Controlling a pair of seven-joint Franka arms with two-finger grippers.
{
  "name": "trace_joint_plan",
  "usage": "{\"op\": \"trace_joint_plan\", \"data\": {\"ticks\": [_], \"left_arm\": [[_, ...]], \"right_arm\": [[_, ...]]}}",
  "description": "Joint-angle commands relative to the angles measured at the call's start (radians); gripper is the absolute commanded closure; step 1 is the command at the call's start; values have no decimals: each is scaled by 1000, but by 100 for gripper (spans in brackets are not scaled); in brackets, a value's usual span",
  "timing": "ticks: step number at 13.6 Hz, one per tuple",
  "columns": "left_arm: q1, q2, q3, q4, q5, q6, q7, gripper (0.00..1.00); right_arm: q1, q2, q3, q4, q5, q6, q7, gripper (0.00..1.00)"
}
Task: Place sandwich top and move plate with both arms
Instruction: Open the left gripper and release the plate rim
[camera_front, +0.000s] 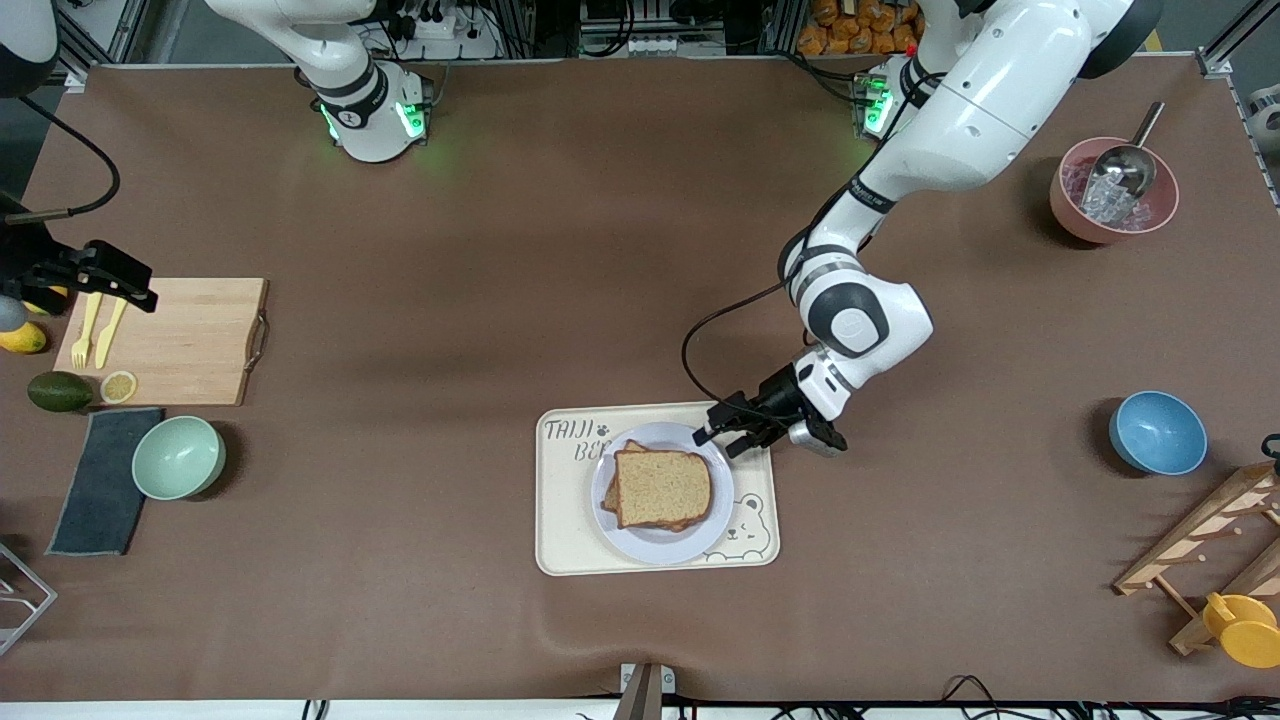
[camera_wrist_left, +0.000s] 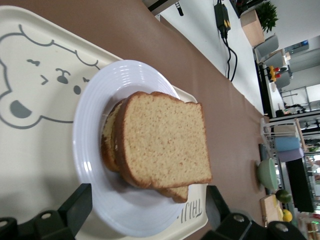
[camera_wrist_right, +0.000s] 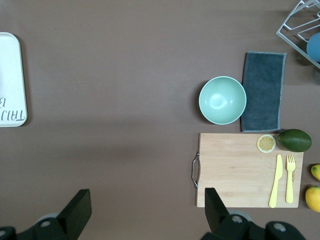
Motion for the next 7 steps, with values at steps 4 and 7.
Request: {"op": "trace_joint_plan", "data": {"ticks": [4,7], "left_arm": [[36,-176,0,-143,111,95,-13,0],[74,-158,9,-116,325,50,-13,0]], "right_arm": [[-9,4,7,5,-11,2,11,0],[-7,4,7,5,-9,0,11,0]]}}
